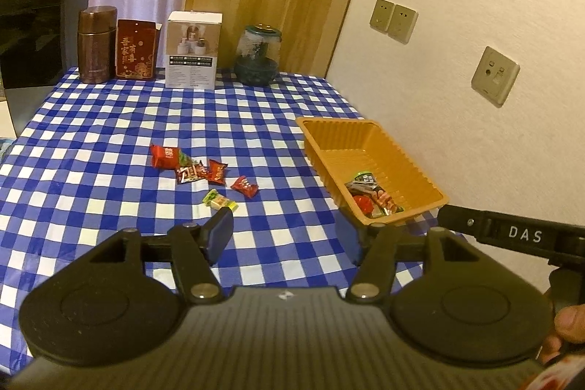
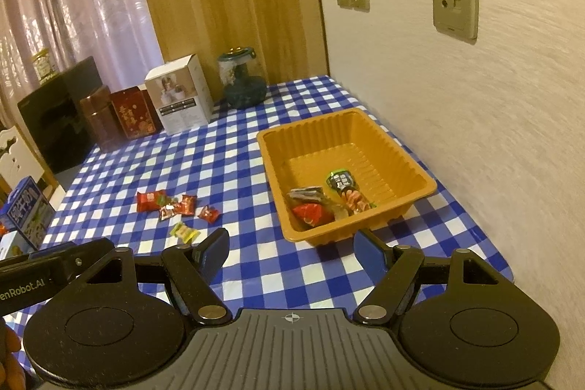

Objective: Organize snacks
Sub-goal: 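Withdraw both open tools from the tray toward the candy pile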

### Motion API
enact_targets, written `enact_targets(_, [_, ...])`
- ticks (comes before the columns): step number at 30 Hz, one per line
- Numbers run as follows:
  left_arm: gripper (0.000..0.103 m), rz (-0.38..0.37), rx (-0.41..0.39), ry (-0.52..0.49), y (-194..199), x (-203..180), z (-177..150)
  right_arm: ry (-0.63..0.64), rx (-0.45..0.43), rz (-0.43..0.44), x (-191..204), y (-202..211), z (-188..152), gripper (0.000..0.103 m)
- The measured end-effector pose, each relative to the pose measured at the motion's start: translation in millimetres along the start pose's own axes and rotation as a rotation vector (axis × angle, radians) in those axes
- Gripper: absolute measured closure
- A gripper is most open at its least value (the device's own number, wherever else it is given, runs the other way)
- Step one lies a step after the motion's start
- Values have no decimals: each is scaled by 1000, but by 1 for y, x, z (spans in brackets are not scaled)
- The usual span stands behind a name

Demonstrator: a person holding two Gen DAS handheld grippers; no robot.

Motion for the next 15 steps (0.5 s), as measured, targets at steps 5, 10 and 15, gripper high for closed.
enact_targets(5, [44,23,12,0,0,10,-8,2,11,12,3,-3,-7,28])
enact_targets(10, [43,50,29,4,-4,26,-18,3,35,31,9,-15,-16,28])
enact_targets(15, [43,74,46,-2,-10,43,-26,11,60,61,20,-31,-27,28])
Point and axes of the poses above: each gripper's, at about its wrist camera, not at the fingertips, and y roughly against the way its jaws point, x to its left, z to its top, the point moved 8 cm from there along -y, roughly the way its jaws point, and after that the axes turned 13 degrees about -y, right-handed, at the moved point
